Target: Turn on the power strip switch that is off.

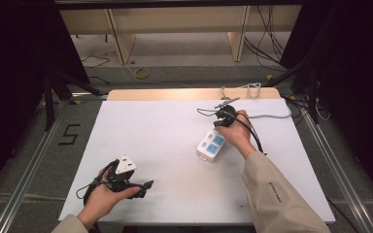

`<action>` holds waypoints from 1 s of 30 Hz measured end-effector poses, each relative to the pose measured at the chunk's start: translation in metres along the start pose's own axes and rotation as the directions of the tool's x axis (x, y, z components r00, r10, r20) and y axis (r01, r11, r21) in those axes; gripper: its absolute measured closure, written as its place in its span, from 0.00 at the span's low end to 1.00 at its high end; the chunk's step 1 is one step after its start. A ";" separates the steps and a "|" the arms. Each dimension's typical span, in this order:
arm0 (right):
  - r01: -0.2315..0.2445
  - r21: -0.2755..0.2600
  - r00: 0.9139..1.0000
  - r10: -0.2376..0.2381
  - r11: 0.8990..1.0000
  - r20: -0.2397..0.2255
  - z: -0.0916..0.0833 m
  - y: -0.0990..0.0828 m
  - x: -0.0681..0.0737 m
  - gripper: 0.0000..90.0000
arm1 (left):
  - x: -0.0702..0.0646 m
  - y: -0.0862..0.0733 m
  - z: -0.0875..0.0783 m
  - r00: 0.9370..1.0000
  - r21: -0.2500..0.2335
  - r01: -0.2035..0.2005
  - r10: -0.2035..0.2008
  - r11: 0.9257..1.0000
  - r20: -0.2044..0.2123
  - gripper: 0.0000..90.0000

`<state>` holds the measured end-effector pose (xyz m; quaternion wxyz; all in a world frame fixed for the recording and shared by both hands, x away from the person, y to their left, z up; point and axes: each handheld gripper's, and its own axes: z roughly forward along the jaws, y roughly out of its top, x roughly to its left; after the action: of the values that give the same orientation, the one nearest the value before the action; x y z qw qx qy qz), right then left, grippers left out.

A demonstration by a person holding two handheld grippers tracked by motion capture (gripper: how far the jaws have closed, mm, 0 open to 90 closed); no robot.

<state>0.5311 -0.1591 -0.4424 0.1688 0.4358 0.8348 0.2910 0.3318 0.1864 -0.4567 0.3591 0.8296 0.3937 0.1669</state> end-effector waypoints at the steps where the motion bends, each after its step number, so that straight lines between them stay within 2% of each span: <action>1: 0.000 0.001 1.000 0.000 1.000 -0.001 0.001 0.000 0.000 1.00 | 0.000 0.000 0.000 1.000 0.001 0.000 0.000 1.000 0.000 0.16; 18: 0.013 0.024 1.000 -0.013 1.000 0.006 0.006 0.002 0.001 1.00 | 0.000 0.000 0.000 1.000 0.006 -0.001 0.001 1.000 0.002 0.16; 30: 0.001 0.038 1.000 -0.001 0.999 0.010 0.007 0.001 0.001 1.00 | 0.000 0.000 0.000 1.000 0.005 0.000 0.000 1.000 0.001 0.16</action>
<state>0.5351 -0.1548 -0.4471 0.1646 0.4399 0.8397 0.2727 0.3318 0.1866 -0.4566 0.3573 0.8305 0.3938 0.1658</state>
